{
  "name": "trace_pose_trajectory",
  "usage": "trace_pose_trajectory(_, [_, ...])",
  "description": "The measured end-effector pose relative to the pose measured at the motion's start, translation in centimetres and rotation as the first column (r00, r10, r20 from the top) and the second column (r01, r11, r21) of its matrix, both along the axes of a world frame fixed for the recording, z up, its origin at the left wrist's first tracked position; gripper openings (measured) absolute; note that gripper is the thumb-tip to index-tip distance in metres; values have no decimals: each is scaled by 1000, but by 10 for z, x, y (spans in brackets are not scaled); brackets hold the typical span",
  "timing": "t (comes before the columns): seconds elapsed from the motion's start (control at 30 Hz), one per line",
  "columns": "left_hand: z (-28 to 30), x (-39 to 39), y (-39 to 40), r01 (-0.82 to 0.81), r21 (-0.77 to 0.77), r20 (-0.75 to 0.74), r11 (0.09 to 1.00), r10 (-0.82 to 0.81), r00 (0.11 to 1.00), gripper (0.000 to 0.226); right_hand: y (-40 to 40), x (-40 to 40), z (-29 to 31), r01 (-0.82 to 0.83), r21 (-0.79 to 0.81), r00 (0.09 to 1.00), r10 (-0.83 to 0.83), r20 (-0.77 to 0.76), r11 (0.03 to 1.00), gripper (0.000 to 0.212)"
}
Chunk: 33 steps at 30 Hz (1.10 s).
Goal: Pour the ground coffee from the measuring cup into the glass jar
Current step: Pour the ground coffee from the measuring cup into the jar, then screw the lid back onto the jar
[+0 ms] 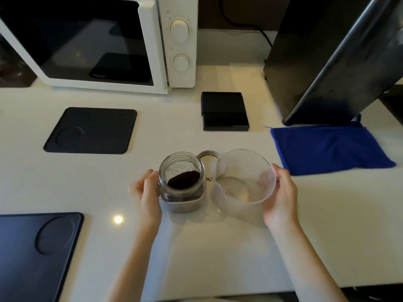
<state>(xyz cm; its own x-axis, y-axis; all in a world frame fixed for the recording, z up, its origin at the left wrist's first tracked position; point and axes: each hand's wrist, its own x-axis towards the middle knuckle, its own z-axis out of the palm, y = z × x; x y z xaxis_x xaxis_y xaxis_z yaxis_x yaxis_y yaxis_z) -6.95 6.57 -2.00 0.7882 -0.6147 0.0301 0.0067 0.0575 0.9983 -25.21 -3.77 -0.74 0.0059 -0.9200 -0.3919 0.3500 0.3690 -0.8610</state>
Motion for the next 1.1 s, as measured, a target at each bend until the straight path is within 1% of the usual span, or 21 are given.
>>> trace_pose_trajectory(0.07, [-1,1,-1,-6,7,0,1000,6,1000,24,-1,-6,-5,-32,-60,998,29,-57,998,25])
trace_pose_trajectory(0.13, [-3,2,1,-3,3,24,1000,3,1000,25,-5,-14,-5,-125,-97,992,122,-32,987,27])
trace_pose_trajectory(0.2, [-6,2,3,-13,19,59,1000,12,998,21,-16,-20,-2,-216,-142,976,218,3,966,36])
trace_pose_trajectory(0.23, [-8,1,5,-22,25,94,999,20,995,24,-23,-22,2,-262,-165,965,261,-26,951,40])
trace_pose_trajectory(0.27, [-14,2,8,-40,32,118,999,36,992,30,-31,-23,6,-316,-187,947,300,-112,930,40])
trace_pose_trajectory(0.3, [-18,2,10,-68,63,138,996,58,989,33,-40,-23,11,-384,-203,911,334,-243,901,37])
trace_pose_trajectory(0.33, [-26,4,15,-81,95,180,992,63,982,32,-48,-22,16,-463,-209,851,366,-378,861,33])
trace_pose_trajectory(0.4, [-44,10,29,-68,231,262,971,5,965,16,-64,-15,23,-641,-178,687,455,-567,746,20])
trace_pose_trajectory(0.43, [-49,12,38,-66,343,390,937,-78,917,20,-72,-10,25,-722,-152,602,504,-619,675,14])
trace_pose_trajectory(0.47, [-51,12,46,-72,423,474,903,-153,867,28,-80,-3,28,-790,-128,519,543,-660,600,10])
trace_pose_trajectory(0.5, [-56,13,54,-92,462,568,882,-215,795,33,-88,6,28,-846,-113,437,558,-705,521,12])
trace_pose_trajectory(0.53, [-52,10,60,-80,472,568,878,-233,790,40,-95,15,28,-896,-98,353,560,-750,433,17])
trace_pose_trajectory(0.6, [-39,2,67,-38,485,482,874,-230,845,69,-105,35,26,-966,-34,173,541,-823,257,27])
trace_pose_trajectory(0.63, [-32,-3,67,-22,524,474,851,-271,838,78,-109,44,24,-985,16,79,530,-844,172,34])
trace_pose_trajectory(0.7, [-31,-6,69,-43,621,522,782,-372,767,81,-114,57,18,-993,121,-95,519,-849,17,50])
trace_pose_trajectory(0.77, [-36,-6,68,-85,713,538,696,-466,702,81,-117,65,11,-979,179,-204,542,-815,-98,66])
trace_pose_trajectory(0.83, [-38,-7,64,-133,750,552,648,-503,665,83,-119,68,5,-962,226,-275,533,-801,-157,79])
trace_pose_trajectory(0.9, [-38,-7,62,-154,769,557,621,-531,639,84,-121,70,-1,-947,260,-320,457,-830,-190,84])
trace_pose_trajectory(0.97, [-39,-7,62,-168,760,573,628,-526,628,84,-122,73,-6,-948,237,-306,405,-862,-212,82])
trace_pose_trajectory(1.03, [-38,-6,63,-167,768,568,619,-535,625,84,-122,74,-9,-955,213,-282,408,-868,-206,79])
trace_pose_trajectory(1.1, [-38,-6,63,-166,770,568,616,-544,618,83,-123,75,-9,-955,213,-281,406,-869,-205,77])
